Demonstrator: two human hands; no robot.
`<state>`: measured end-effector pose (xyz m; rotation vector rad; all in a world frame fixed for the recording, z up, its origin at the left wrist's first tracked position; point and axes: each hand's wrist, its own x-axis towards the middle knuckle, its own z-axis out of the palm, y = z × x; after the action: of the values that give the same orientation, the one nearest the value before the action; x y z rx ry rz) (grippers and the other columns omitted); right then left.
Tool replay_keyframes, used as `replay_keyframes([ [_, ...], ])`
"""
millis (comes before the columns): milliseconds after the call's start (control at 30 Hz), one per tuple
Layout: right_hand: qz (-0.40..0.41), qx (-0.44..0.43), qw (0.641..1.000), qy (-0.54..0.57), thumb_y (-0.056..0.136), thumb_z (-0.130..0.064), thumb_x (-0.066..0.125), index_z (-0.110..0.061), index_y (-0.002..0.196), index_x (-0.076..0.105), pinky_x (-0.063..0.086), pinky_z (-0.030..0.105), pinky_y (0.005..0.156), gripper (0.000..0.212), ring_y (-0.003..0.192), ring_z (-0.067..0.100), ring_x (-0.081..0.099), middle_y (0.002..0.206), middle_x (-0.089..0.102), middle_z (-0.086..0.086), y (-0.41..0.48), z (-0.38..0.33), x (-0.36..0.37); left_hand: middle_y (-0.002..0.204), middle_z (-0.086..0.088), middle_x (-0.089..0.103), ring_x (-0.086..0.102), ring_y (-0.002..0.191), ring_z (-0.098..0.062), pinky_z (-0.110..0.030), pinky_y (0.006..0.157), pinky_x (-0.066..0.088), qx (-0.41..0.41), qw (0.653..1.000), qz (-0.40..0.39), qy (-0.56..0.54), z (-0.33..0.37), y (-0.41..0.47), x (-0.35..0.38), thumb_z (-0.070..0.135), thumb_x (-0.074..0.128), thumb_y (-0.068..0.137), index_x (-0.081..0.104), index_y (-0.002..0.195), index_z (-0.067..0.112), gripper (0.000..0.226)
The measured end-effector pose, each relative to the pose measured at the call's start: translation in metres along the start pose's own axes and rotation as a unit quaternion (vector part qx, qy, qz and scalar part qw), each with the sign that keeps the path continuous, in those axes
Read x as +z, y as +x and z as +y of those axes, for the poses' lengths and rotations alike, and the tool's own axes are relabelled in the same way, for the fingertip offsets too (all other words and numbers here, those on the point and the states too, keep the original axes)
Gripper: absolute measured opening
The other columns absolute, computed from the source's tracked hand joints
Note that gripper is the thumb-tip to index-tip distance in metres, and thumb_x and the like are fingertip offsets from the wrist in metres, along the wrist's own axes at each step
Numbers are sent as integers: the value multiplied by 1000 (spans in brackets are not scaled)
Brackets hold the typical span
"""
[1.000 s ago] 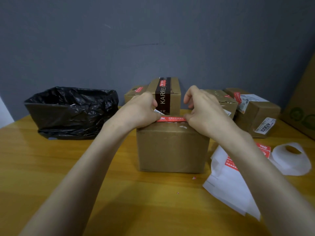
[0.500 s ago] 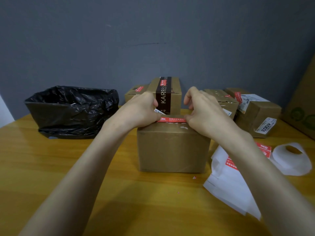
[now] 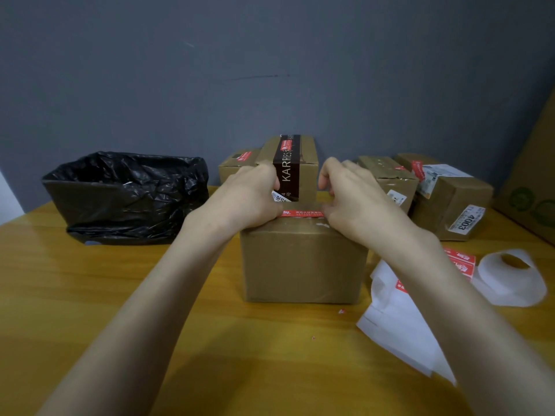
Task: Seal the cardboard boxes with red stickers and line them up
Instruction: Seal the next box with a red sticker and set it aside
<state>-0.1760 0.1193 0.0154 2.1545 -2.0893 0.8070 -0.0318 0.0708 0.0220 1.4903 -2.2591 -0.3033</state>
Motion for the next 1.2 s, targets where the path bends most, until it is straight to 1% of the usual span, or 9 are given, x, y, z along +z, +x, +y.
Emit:
replay_keyframes([
  [267,-30,-4,999,-38,83,1,53,-16,107,38,43,45,90,33,111,32,45,105,36,4,-4,-4,0,103,-6,59,52,107,-27,-40,87,47,8,999,-5,37,5,-2,4,12,60,83,46,107,12,28],
  [400,-35,26,996,-78,85,-14,59,-14,113,42,42,41,87,32,112,29,44,112,41,8,-2,-1,-4,105,-7,56,52,103,-29,-41,84,48,-2,998,0,70,7,-4,4,20,62,82,49,106,11,28],
  [533,-88,55,994,-42,85,-31,62,-20,96,45,37,31,75,23,100,22,48,101,46,2,3,14,-12,102,-5,58,55,99,-26,-36,84,49,-16,997,-23,69,-2,-4,-4,30,61,83,56,97,11,25],
  [633,-117,51,992,3,87,-33,61,-22,96,48,42,31,75,19,94,18,53,102,56,2,5,24,-17,93,-4,61,58,96,-21,-29,80,47,8,999,-38,25,-12,-6,-13,18,54,90,59,94,10,11],
  [700,-119,28,992,20,92,-28,53,-25,106,50,41,29,75,14,95,18,54,102,57,1,1,26,-22,98,-3,61,57,93,-18,-27,75,43,43,998,-38,19,-14,-9,-15,11,45,93,58,112,15,24],
  [767,-145,-8,989,-5,97,-28,43,-35,124,46,37,27,79,28,98,16,49,101,50,-2,-3,22,-25,107,3,56,52,83,-14,-24,70,40,85,994,-56,41,-16,-15,-15,12,38,97,47,132,32,41],
  [867,-187,-45,979,-73,100,-32,30,-55,133,32,37,34,92,41,110,22,41,106,36,0,-13,13,-24,110,0,54,49,86,-20,-25,73,39,122,984,-97,90,-17,-22,-10,3,30,95,38,136,49,63],
  [967,-205,-58,971,-108,100,-30,23,-66,132,18,34,38,99,49,109,22,32,109,33,2,-22,7,-19,90,-2,40,38,88,-23,-34,83,41,119,979,-87,139,-13,-28,-5,0,26,91,29,137,55,71],
  [1200,-194,-44,974,-107,99,-26,26,-21,137,41,30,40,107,42,123,18,27,128,34,4,-33,14,-21,117,-7,38,34,110,-23,-42,99,36,98,980,-74,157,-12,-39,-1,4,27,95,36,142,30,55],
])
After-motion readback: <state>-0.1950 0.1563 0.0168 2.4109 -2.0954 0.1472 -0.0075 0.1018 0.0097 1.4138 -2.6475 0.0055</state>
